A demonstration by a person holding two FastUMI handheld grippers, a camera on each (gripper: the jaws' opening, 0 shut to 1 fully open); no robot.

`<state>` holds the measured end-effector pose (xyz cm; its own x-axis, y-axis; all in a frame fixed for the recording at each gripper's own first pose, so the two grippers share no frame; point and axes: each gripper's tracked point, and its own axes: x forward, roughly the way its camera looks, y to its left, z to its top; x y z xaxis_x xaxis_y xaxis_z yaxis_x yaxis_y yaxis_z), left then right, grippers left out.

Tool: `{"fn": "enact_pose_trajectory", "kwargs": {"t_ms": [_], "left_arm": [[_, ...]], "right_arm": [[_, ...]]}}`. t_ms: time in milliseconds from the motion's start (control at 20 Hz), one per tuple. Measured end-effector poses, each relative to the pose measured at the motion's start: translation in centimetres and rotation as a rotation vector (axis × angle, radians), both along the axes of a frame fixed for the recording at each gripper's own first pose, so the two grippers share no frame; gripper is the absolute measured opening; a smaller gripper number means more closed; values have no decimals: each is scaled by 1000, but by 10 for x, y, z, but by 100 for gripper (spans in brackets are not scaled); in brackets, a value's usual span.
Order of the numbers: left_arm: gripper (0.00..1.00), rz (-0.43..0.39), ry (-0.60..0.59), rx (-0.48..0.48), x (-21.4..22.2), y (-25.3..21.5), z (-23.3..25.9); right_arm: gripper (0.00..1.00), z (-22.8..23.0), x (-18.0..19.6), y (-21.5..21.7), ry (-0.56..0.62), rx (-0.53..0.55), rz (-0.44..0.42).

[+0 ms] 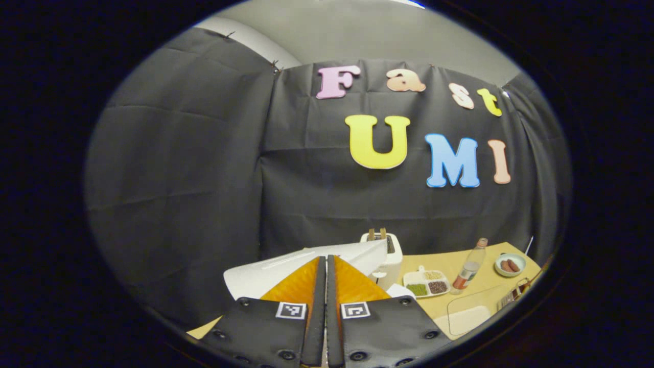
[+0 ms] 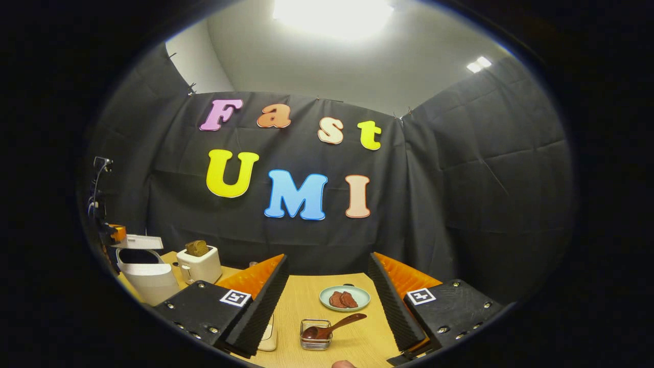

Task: Close the left gripper, press the button to open the rice cooker; take a wooden spoon from the chopstick holder with the right hand, scoop a spoonful of rice and pour it into the rice cooker, then put the wooden spoon back into the chopstick holder.

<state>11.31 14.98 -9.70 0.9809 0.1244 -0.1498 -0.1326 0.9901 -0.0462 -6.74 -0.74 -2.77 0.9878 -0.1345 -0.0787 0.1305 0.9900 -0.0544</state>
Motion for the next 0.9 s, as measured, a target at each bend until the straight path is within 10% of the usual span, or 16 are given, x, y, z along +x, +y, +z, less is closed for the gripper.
{"fn": "enact_pose_trajectory", "kwargs": {"t_ms": [100, 300, 900], "left_arm": [[20, -20, -54, -16, -11, -14, 26], [98, -34, -159, -27, -39, -41, 70], [96, -62, -211, -8, -103, -107, 119]], "right_arm": [[95, -5, 6, -6, 2, 25, 9], [95, -19, 23, -26, 15, 60, 1], [98, -132, 72, -80, 193, 272, -23]]}}
